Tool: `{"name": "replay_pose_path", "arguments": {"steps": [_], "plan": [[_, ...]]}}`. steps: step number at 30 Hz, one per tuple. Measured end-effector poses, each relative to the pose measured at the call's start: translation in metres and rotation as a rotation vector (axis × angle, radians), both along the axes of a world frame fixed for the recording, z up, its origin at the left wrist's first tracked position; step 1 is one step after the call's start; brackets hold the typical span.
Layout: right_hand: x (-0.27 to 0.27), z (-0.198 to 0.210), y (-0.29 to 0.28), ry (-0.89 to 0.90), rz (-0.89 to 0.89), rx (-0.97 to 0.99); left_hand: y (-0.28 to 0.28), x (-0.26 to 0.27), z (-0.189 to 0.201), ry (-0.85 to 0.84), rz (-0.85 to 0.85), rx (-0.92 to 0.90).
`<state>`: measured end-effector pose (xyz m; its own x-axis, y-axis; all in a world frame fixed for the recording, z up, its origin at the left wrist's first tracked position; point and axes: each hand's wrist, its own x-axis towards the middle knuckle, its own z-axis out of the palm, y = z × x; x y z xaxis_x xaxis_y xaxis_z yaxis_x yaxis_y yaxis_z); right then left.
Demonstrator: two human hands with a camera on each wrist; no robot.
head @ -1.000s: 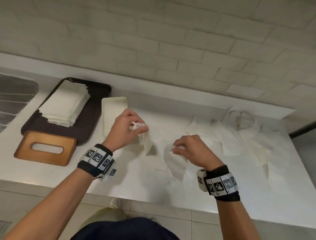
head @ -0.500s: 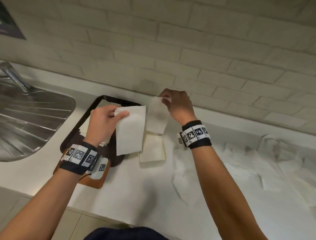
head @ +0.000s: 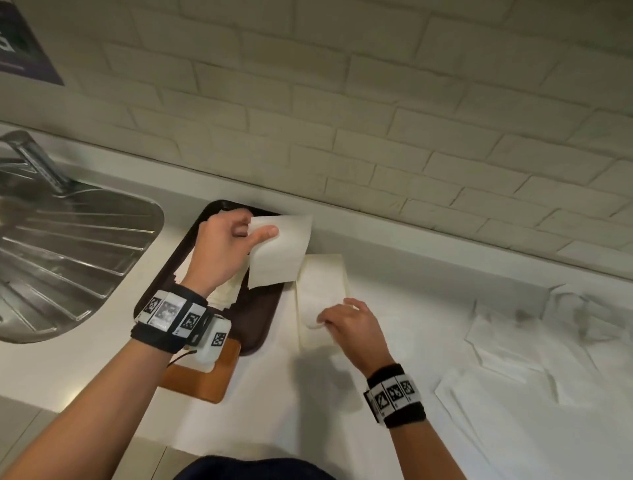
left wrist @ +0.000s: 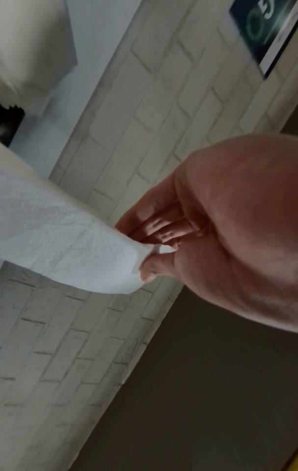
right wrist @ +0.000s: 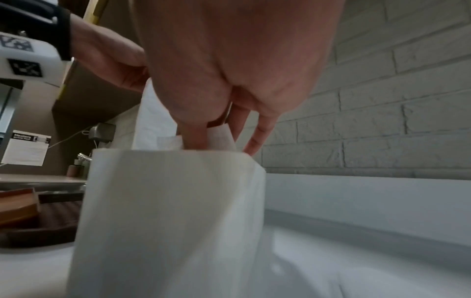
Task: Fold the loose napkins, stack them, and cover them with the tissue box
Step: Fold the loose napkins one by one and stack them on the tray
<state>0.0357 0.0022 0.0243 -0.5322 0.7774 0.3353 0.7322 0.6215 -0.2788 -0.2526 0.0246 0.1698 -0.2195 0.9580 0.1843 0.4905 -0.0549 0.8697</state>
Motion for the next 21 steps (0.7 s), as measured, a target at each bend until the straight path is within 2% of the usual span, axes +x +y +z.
{"name": "replay_pose_path", "arguments": {"steps": [4, 6, 8, 11, 12, 14, 17, 19, 21], "plan": [[0.009, -0.006, -0.005, -0.129, 0.045, -0.128, 0.004, 0.026, 0.013, -0.035, -0.099, -0.022], [0.016, 0.009, -0.006, -0.062, 0.039, -0.257, 0.006, 0.038, 0.019, -0.048, -0.150, -0.006], [0.020, 0.036, -0.006, 0.214, -0.047, -0.378, 0.008, 0.049, 0.024, -0.059, -0.219, -0.010], [0.011, 0.073, -0.005, 0.823, -0.198, -0.456, 0.012, 0.060, 0.025, -0.098, -0.314, -0.023], [0.005, 0.079, -0.003, 0.952, -0.198, -0.501, 0.014, 0.065, 0.025, -0.113, -0.333, -0.011], [-0.009, 0.078, -0.001, 1.067, -0.188, -0.586, 0.022, 0.073, 0.020, -0.106, -0.294, 0.030], [-0.016, 0.064, -0.005, 1.052, -0.304, -0.547, 0.044, 0.074, -0.002, -0.041, -0.157, 0.064], [-0.014, 0.050, -0.015, 0.908, -0.404, -0.505, 0.056, 0.070, -0.025, 0.076, -0.115, 0.043], [-0.013, 0.033, -0.024, 0.689, -0.474, -0.461, 0.060, 0.070, -0.049, 0.170, -0.135, -0.011]]}}
